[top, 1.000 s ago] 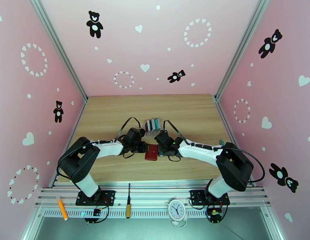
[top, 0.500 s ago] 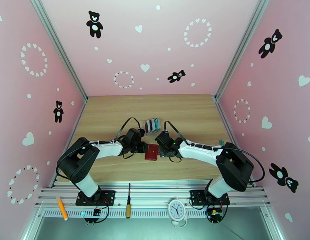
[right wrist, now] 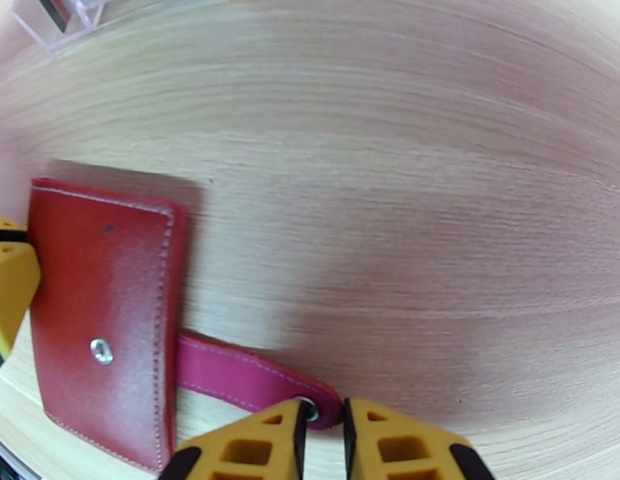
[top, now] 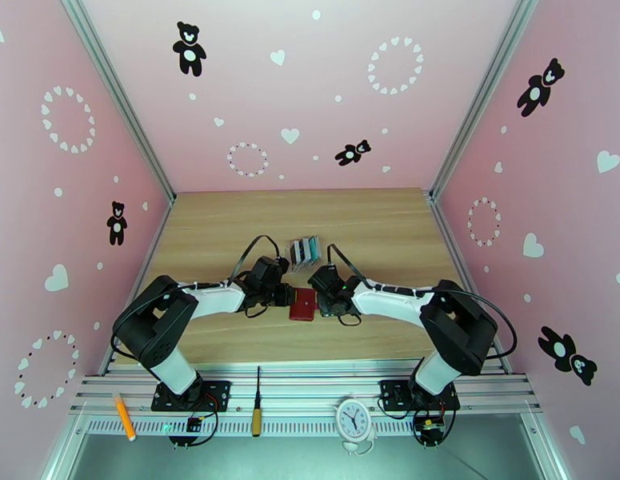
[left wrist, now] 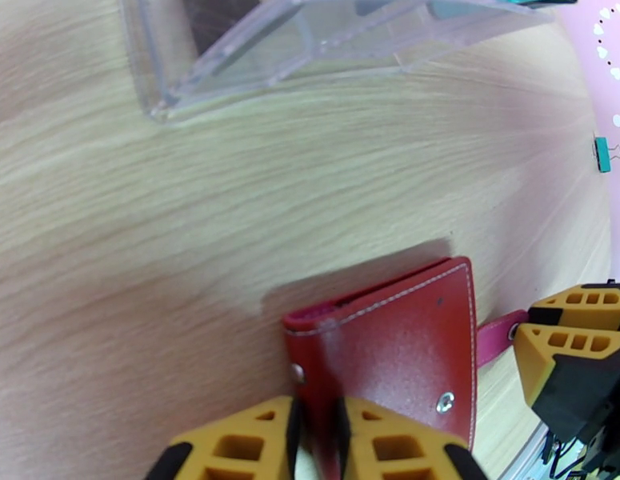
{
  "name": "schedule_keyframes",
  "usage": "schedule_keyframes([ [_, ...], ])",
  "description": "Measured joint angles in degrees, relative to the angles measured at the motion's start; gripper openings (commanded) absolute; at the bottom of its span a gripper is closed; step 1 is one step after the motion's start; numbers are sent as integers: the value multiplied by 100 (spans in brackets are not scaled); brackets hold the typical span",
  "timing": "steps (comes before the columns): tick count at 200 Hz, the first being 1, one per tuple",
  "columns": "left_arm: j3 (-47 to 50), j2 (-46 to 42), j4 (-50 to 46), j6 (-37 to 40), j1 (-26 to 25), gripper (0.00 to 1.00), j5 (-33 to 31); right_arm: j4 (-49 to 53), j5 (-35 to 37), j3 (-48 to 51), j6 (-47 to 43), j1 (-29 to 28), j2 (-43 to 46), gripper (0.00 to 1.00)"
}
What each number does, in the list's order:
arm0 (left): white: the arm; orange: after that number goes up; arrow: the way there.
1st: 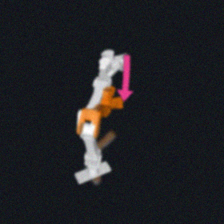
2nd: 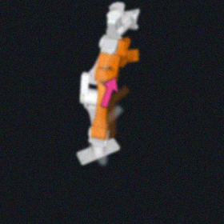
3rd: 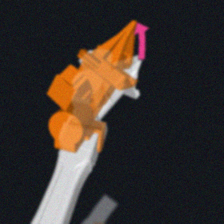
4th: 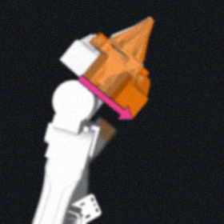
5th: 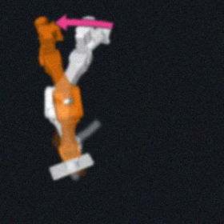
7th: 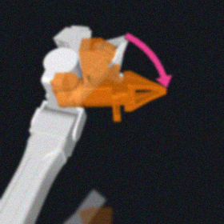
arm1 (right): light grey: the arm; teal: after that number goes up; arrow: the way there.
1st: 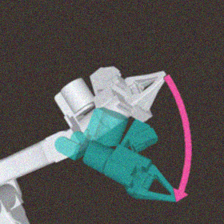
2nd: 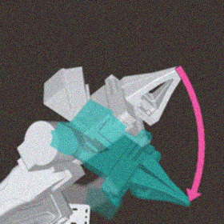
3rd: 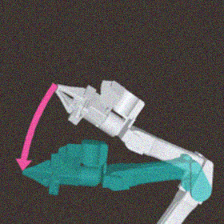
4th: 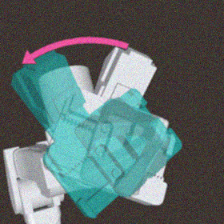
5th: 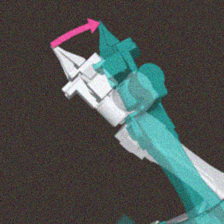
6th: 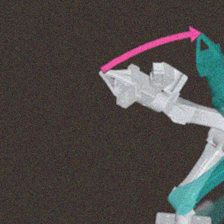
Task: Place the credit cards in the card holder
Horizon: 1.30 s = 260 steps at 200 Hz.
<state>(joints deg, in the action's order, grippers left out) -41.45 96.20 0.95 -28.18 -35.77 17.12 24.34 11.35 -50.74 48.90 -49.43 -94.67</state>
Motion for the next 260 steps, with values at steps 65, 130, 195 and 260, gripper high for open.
schedule_keyframes([
  [65,11,-2,17,0,0,24,2,122,146,-195,-28,0,-223,24],
  [130,127,-120,39,0,0,30,4,243,138,-262,-140,0,-168,29],
  [195,442,-542,-15,-44,0,40,-7,299,-70,-374,-153,0,289,35],
  [260,638,-973,31,-55,4,28,33,229,-470,-435,-190,-11,442,23],
])
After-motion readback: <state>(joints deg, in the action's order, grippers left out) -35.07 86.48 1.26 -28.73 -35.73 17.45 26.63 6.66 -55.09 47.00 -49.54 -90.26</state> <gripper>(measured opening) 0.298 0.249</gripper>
